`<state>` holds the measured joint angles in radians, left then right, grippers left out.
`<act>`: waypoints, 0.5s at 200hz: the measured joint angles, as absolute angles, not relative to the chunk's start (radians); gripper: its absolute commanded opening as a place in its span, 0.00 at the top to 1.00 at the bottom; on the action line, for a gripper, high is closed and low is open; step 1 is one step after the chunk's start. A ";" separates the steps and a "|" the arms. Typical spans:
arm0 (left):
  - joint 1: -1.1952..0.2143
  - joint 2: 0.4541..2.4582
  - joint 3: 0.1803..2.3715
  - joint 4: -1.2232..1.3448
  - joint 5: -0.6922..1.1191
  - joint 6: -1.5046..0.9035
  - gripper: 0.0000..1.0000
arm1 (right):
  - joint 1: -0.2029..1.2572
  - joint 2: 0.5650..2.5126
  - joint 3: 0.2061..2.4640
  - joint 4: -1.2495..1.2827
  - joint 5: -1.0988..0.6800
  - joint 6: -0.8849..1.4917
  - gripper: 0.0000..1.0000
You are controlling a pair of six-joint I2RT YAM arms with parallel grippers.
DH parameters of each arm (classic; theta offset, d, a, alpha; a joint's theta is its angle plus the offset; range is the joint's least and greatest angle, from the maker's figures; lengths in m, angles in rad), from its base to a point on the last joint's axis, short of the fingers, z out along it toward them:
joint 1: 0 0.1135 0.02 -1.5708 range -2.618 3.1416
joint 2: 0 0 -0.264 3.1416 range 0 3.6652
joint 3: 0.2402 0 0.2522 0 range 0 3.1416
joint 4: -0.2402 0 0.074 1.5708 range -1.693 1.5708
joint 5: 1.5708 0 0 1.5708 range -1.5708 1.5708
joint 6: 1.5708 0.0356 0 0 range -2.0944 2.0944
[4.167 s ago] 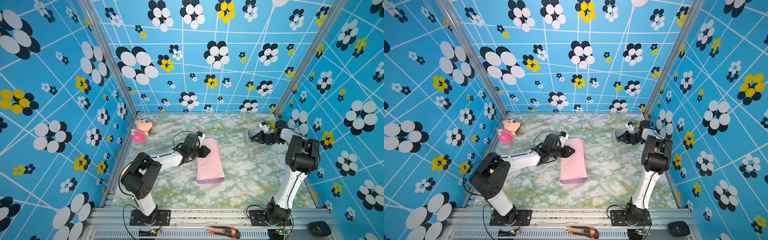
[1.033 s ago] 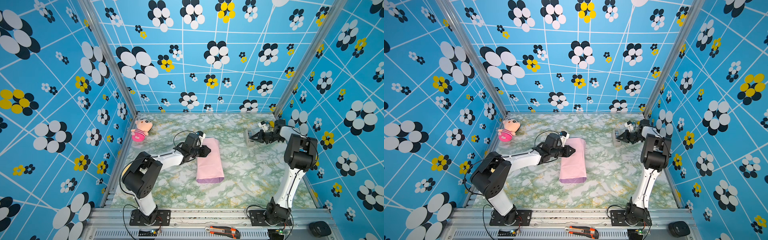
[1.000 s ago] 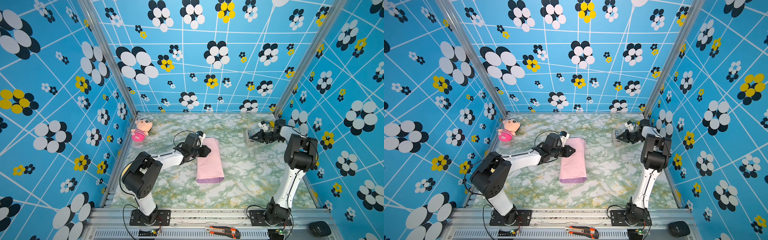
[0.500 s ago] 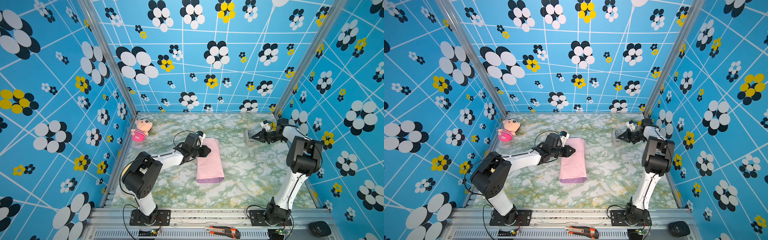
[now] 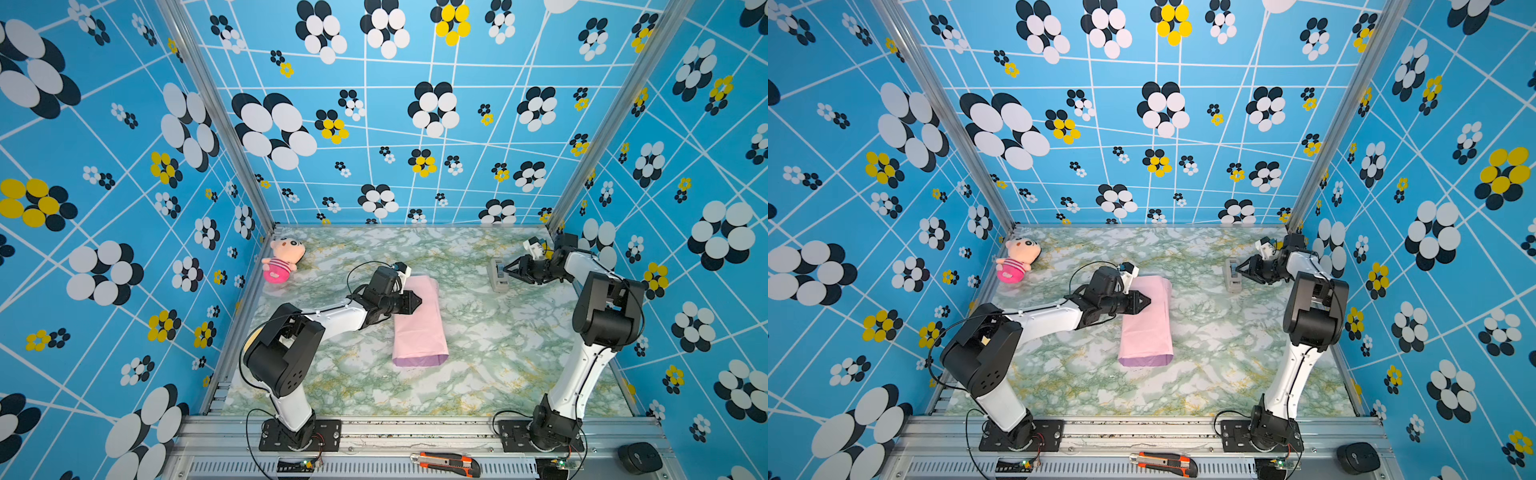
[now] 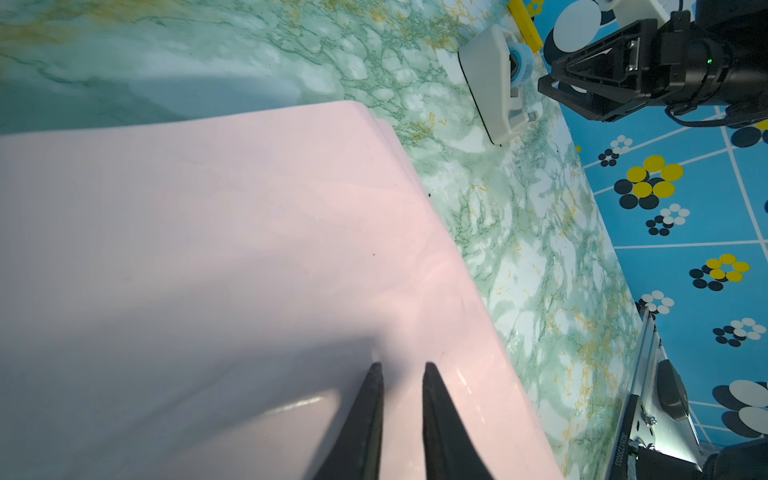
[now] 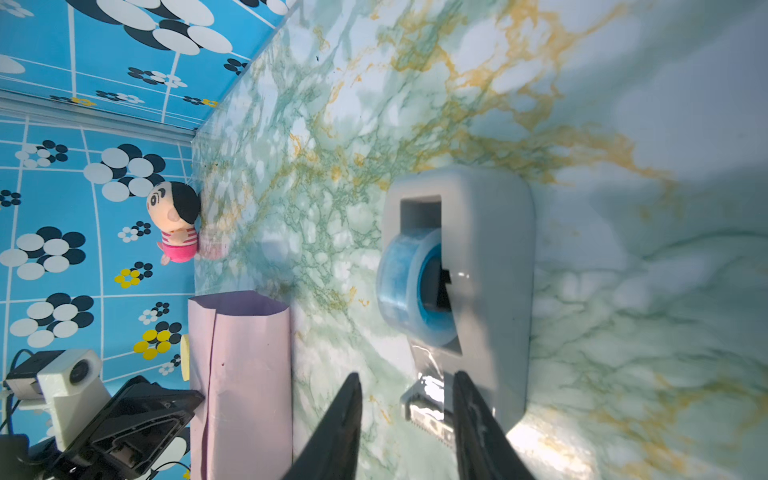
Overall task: Wrap a gift box in wrapping paper
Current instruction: Tear off the tape with the cutter.
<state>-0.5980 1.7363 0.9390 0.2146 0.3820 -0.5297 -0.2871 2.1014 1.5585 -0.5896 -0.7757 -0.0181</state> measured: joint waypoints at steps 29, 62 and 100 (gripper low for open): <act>-0.598 1.736 0.939 0.215 0.382 -0.530 0.79 | -0.276 2.133 1.573 -0.591 -0.775 -0.031 0.60; -0.600 1.736 0.939 0.215 0.382 -0.530 0.79 | -0.269 2.143 1.573 -0.596 -0.772 -0.051 0.60; -0.601 1.736 0.939 0.215 0.380 -0.530 0.79 | -0.269 2.145 1.573 -0.642 -0.775 -0.098 0.61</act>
<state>-0.6006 1.7363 0.9390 0.2146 0.3801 -0.5297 -0.2687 2.1452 1.5734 -0.6418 -0.7753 -0.0978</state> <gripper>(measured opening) 0.213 0.388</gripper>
